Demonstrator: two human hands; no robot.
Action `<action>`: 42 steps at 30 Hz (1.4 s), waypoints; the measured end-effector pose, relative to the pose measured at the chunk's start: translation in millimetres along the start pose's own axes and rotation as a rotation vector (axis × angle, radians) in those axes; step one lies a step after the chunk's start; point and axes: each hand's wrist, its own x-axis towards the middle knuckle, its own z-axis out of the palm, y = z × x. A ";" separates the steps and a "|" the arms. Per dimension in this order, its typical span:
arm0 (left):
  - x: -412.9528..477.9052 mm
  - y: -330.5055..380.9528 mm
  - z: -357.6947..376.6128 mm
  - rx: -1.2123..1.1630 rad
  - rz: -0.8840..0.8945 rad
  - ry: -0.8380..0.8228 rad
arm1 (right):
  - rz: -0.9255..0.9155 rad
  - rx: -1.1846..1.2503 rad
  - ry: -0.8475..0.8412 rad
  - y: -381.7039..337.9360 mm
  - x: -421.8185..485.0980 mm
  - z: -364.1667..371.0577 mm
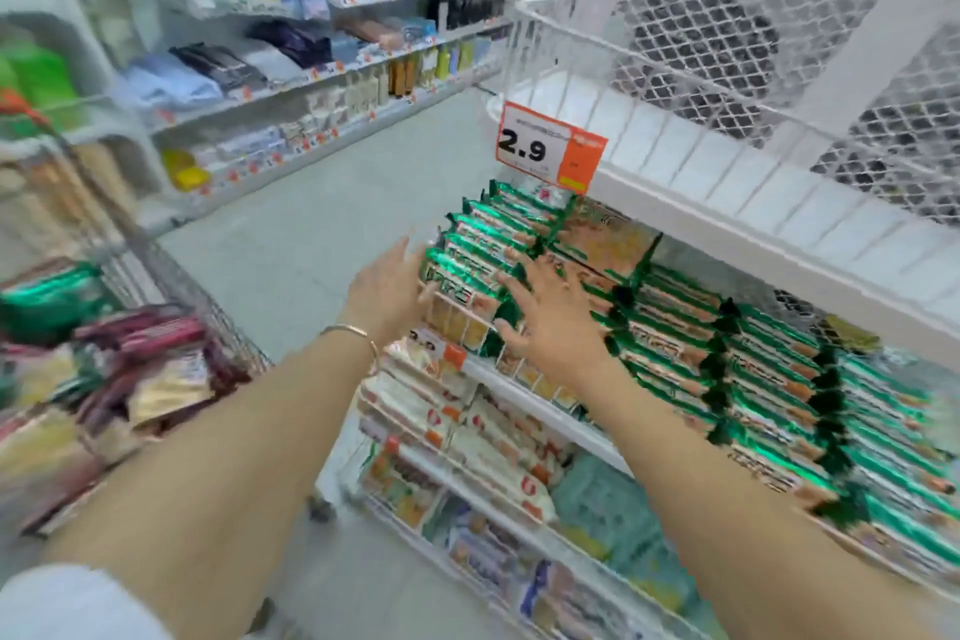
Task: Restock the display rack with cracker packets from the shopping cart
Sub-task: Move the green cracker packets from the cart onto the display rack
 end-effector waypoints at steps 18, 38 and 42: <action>-229.7 -284.5 -92.3 -0.099 -0.769 -0.125 | -0.519 0.181 -0.347 -336.0 86.3 69.7; -266.7 -440.5 -85.7 -0.758 -1.657 0.663 | -0.480 0.665 -0.755 -623.2 309.8 129.0; -272.4 -442.3 -85.5 -0.924 -1.777 0.842 | -0.315 0.759 -0.796 -681.7 329.2 140.5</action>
